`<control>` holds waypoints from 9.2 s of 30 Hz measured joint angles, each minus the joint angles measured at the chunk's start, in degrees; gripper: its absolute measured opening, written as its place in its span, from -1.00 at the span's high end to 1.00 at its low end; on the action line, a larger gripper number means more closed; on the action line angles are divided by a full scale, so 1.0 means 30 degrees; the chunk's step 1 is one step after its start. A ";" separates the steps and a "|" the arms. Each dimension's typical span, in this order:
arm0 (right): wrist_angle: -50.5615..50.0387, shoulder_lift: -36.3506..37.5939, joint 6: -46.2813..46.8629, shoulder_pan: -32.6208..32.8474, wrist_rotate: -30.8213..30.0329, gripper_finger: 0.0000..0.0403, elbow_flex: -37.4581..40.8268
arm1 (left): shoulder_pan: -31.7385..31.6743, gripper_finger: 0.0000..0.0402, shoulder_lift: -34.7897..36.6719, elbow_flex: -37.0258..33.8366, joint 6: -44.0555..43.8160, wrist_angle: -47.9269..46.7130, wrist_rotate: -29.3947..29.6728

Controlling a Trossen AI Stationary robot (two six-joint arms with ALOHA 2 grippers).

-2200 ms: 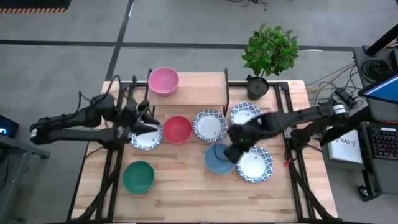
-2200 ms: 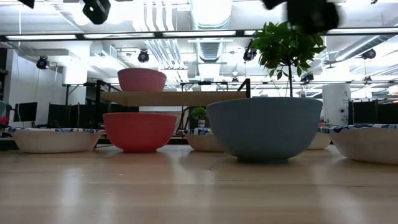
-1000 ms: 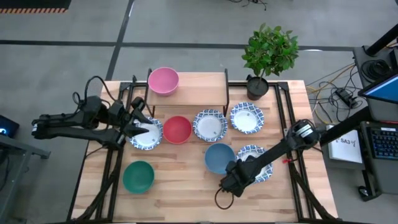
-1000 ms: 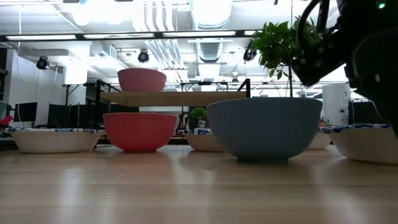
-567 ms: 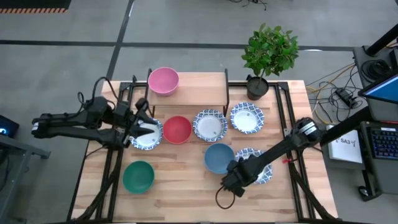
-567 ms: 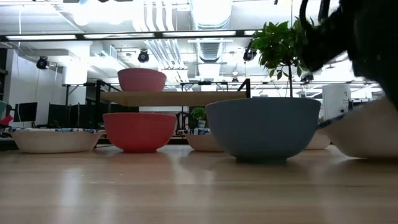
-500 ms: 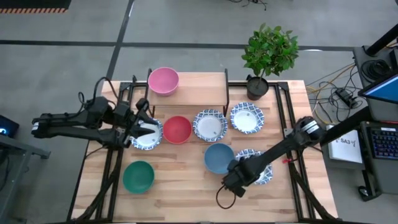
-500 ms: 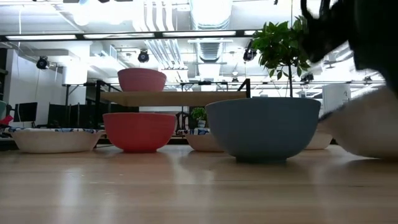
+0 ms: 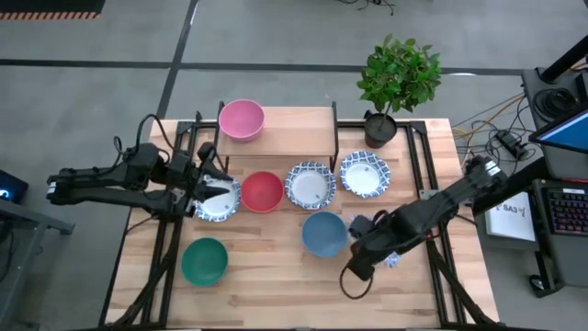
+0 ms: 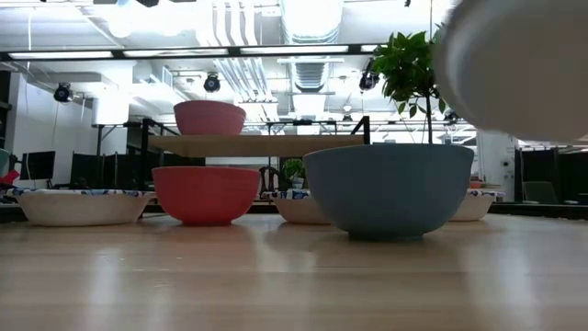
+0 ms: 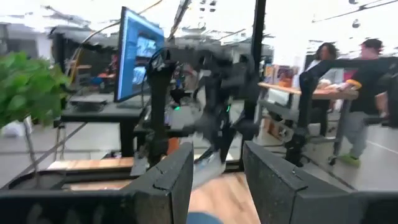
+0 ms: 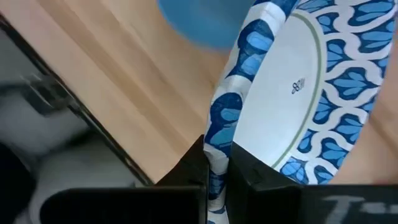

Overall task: Place and stack bowls onto a shelf
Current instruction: Put the bottom right white bowl on the shelf, then stack the orange bowl on the pink bowl on the shelf

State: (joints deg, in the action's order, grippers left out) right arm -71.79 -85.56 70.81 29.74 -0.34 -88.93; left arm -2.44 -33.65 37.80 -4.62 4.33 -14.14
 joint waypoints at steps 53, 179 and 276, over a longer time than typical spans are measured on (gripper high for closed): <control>-0.0532 -1.1045 -3.0575 -1.4214 -0.8394 0.93 -1.3412 | -0.0007 0.39 -0.0177 -0.0036 -0.0635 -0.1480 0.0238; 2.3401 0.8744 -2.4787 -0.3621 -0.3416 0.66 1.4259 | 0.3402 0.45 -1.9954 0.6207 -0.0810 -1.3805 1.1385; 2.2877 0.8700 -2.4386 -0.3628 -0.3430 0.67 1.4411 | -1.0032 0.95 -1.8163 2.0713 0.9288 -2.6830 0.5870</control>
State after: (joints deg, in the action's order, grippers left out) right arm -3.16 -59.46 -2.35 18.85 -10.63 -45.69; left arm -32.53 -88.14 99.94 23.24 -76.16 3.46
